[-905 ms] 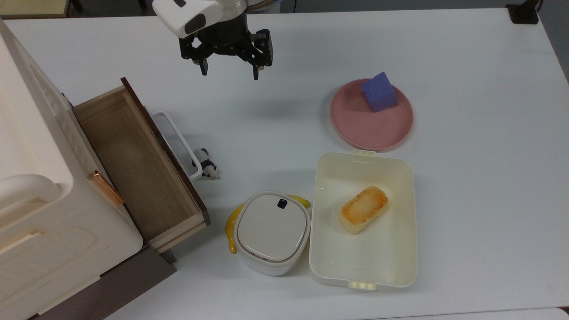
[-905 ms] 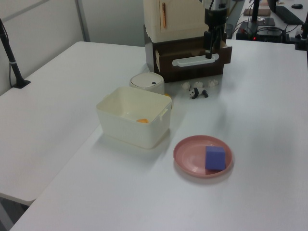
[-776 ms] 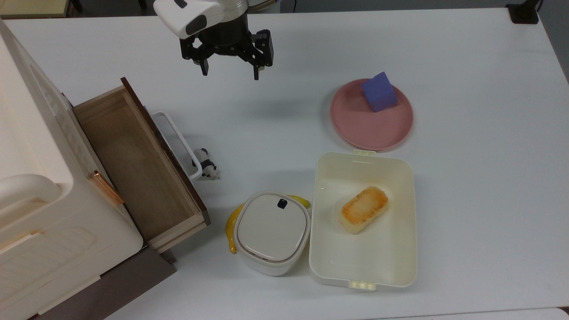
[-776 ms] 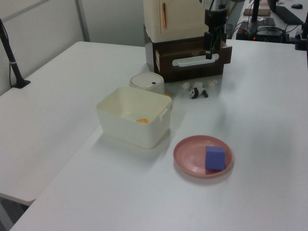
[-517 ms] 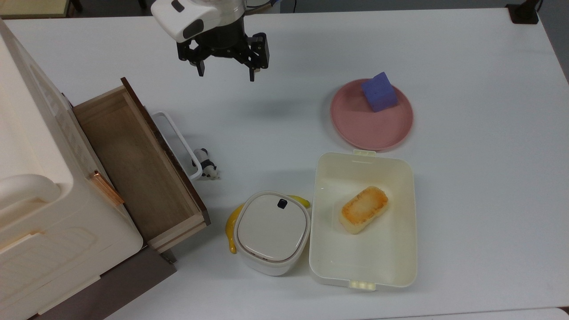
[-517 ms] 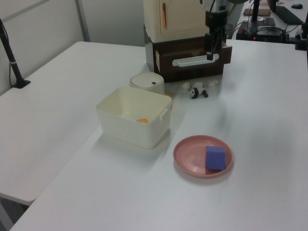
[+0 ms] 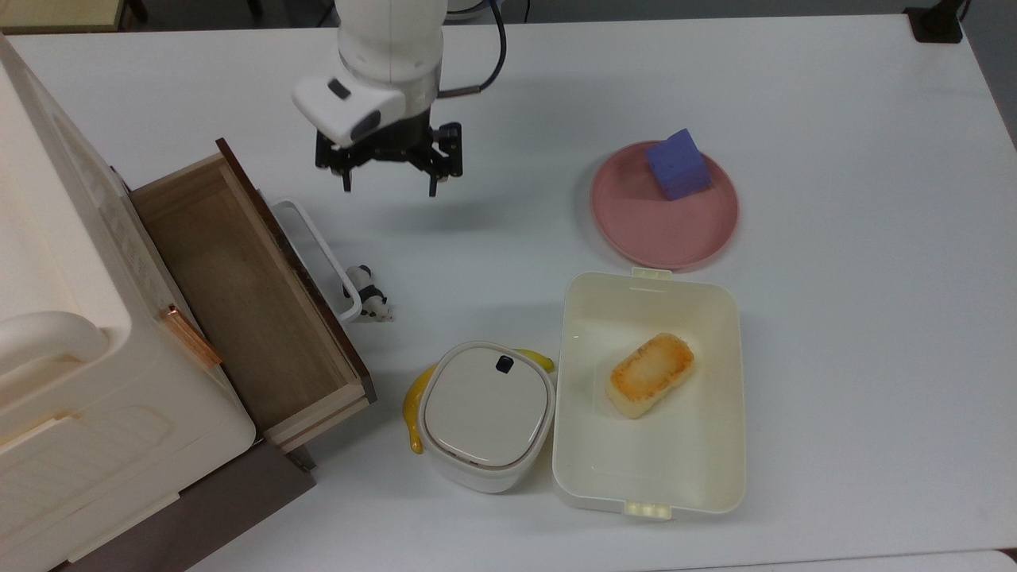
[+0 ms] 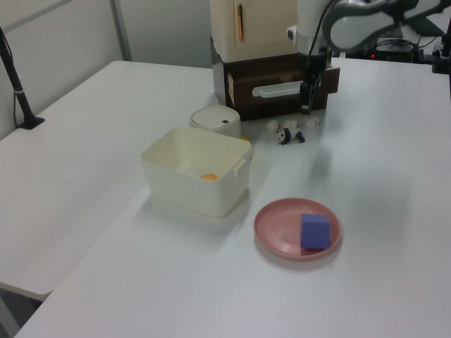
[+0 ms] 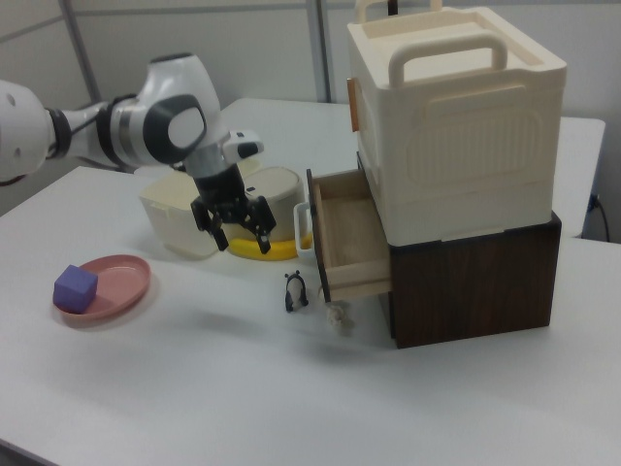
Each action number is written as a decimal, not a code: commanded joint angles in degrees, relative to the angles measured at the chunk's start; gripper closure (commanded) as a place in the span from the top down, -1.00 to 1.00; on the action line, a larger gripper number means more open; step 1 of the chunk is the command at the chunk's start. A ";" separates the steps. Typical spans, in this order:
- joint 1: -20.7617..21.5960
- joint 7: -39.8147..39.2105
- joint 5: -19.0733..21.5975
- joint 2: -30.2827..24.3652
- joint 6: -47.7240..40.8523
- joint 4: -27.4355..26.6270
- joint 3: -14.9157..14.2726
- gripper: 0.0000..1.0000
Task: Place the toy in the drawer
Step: 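Move the open gripper toward the panda figurine beside the drawer, then lower the gripper over the panda figurine and close on it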
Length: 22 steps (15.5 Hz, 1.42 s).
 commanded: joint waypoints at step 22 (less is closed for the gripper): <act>0.28 0.64 -9.18 10.41 17.72 -3.36 0.23 1.00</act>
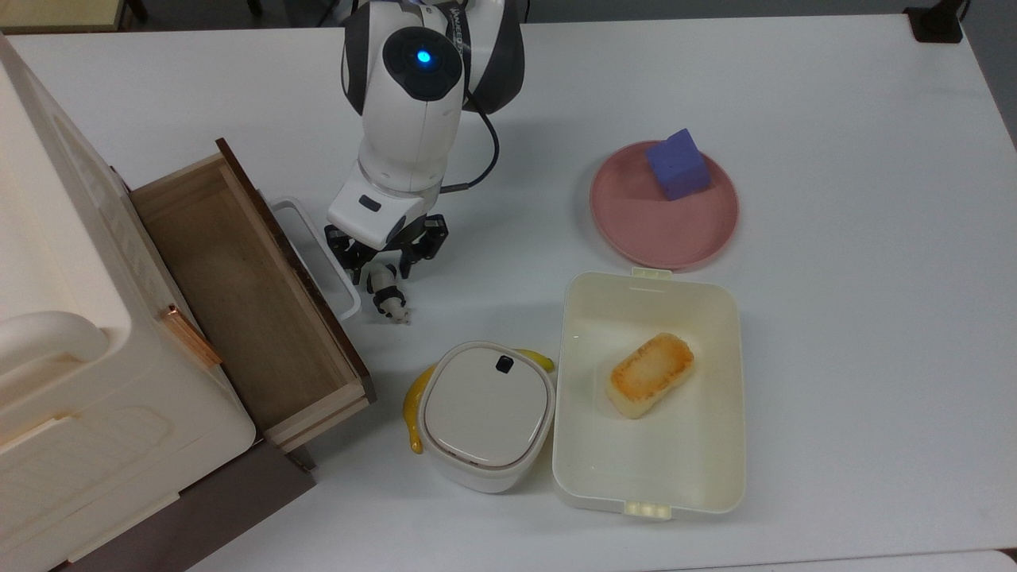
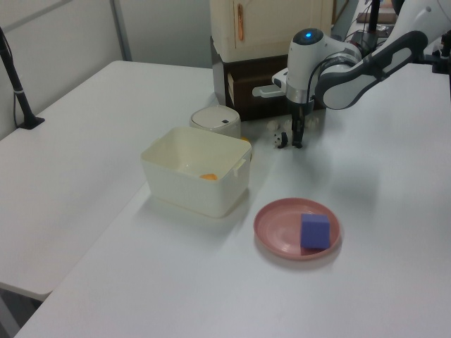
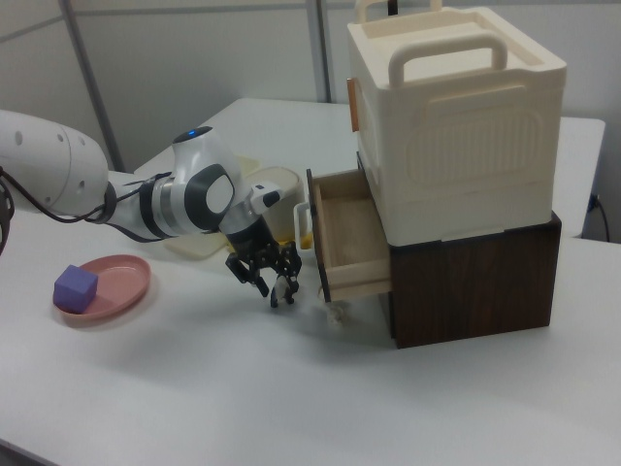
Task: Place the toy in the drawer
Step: 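Lower the gripper over the panda figurine and close on it, then lift the panda figurine up off the table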
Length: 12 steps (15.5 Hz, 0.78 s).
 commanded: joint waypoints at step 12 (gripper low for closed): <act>0.34 7.97 -1.39 -0.56 -1.84 1.04 0.91 0.92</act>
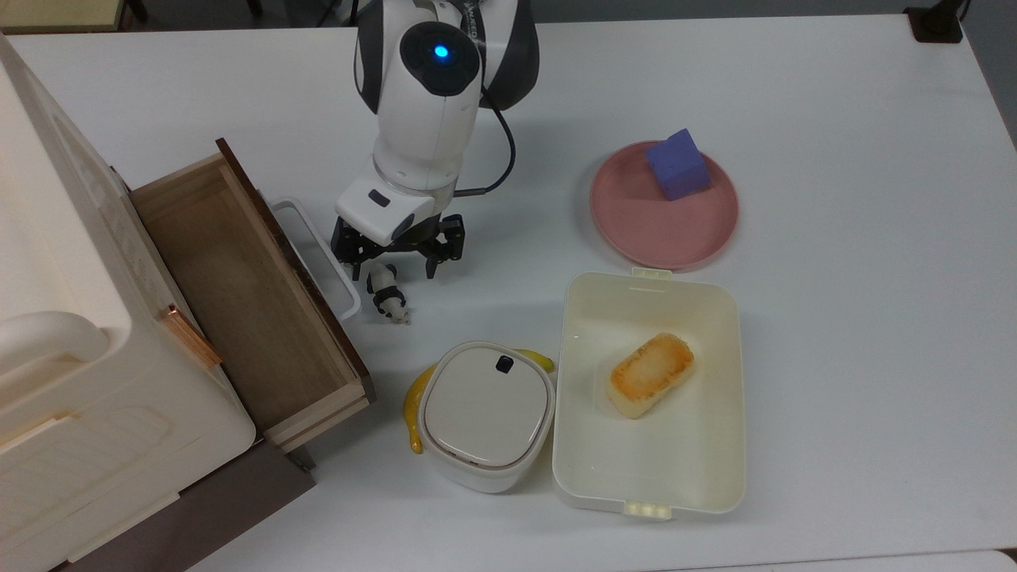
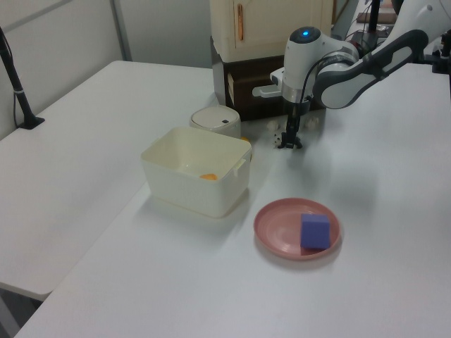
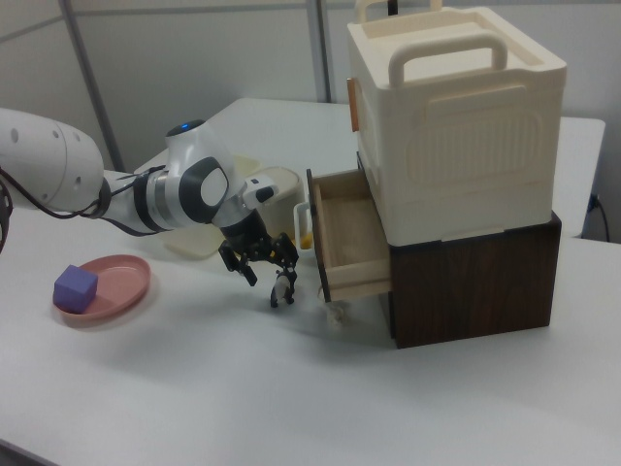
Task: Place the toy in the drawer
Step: 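Lift the panda figurine up off the table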
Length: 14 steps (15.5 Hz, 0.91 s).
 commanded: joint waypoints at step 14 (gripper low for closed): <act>2.27 -2.32 4.87 -8.66 -13.67 1.63 1.49 -1.00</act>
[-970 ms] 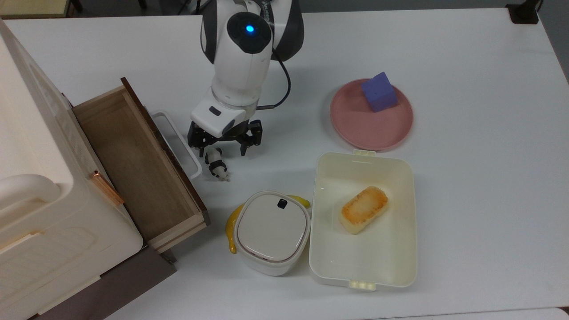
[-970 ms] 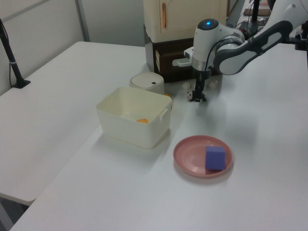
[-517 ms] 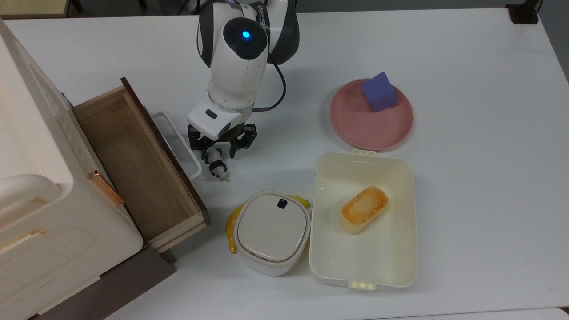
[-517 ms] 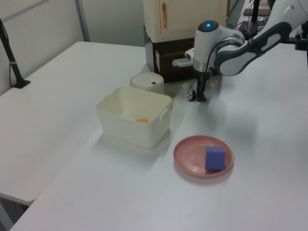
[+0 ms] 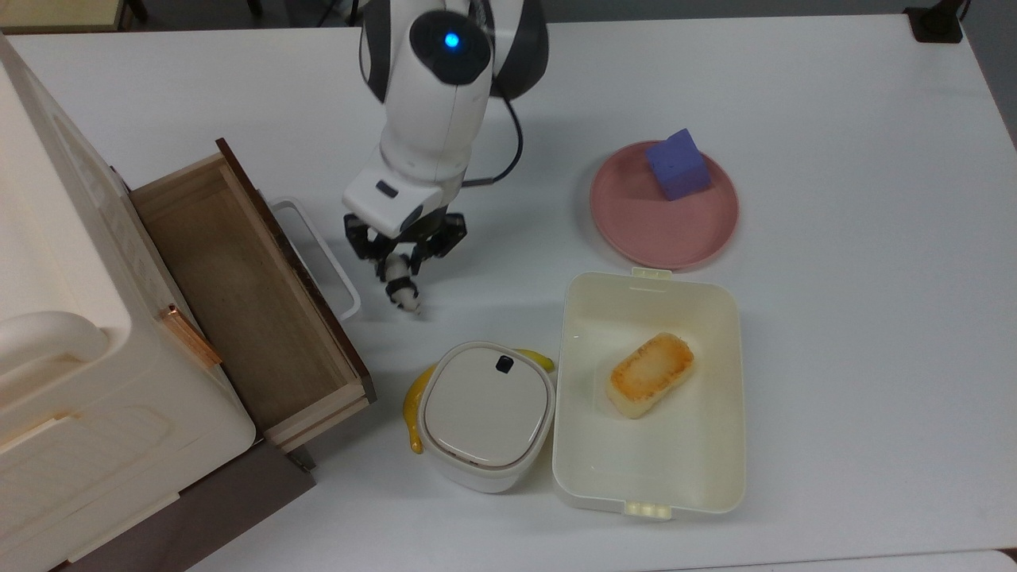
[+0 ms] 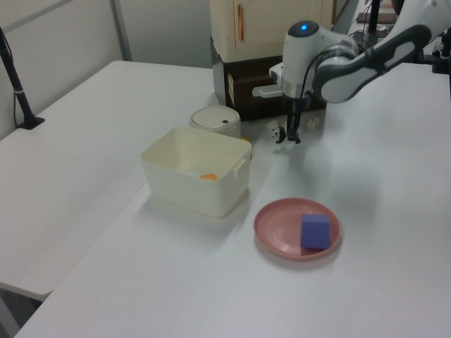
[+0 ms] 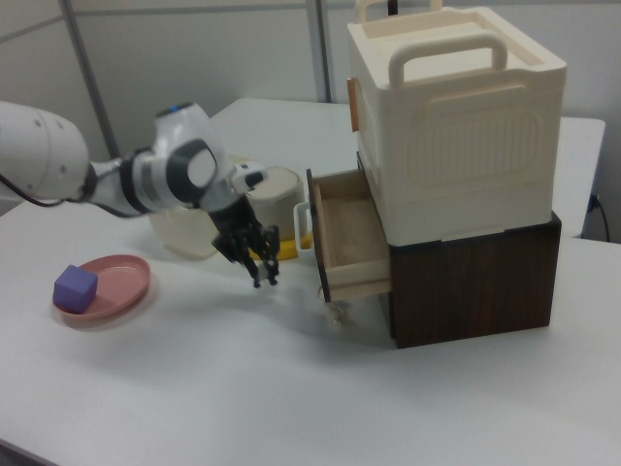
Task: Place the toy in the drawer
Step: 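Lift the panda figurine up off the table, then carry the panda figurine over the open drawer and lower it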
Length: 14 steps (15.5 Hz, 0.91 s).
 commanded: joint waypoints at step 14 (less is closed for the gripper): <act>-2.53 -19.77 12.85 -3.42 -4.68 13.84 -10.60 -0.86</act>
